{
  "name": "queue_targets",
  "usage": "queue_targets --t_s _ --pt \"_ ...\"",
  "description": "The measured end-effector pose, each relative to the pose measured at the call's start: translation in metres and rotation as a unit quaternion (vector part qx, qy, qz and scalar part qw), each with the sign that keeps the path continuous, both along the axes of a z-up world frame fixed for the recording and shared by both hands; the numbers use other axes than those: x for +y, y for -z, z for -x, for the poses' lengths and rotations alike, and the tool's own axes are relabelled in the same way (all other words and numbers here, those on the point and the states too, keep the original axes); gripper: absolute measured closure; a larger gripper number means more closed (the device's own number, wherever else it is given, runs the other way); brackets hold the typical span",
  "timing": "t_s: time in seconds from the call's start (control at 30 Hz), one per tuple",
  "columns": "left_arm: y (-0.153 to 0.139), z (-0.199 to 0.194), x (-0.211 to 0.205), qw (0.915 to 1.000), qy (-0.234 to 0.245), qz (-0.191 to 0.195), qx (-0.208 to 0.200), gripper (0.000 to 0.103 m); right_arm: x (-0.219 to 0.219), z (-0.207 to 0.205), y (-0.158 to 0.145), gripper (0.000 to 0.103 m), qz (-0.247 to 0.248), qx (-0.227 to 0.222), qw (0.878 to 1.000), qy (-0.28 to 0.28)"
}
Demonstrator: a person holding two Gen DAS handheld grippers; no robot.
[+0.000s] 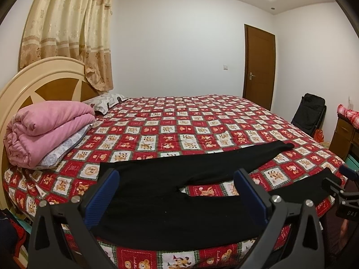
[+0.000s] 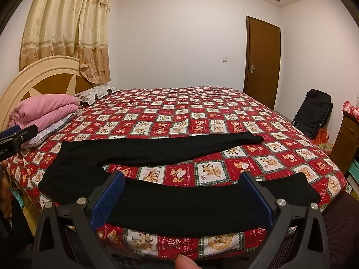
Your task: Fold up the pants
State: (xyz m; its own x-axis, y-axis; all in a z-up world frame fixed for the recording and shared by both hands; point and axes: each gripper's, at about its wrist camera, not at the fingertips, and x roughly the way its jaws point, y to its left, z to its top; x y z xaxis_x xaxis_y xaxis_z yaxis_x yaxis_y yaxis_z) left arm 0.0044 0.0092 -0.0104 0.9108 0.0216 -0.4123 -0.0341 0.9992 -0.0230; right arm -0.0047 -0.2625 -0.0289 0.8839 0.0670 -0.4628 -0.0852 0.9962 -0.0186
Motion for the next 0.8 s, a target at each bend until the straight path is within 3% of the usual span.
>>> queue_targets --t_s 0.8 --pt "-0.0004 -0.0005 0.0004 1.0 -0.003 0.003 -0.002 0.0 0.0021 0.0016 0.0004 0.001 0.003 0.001 1.0 -0.001"
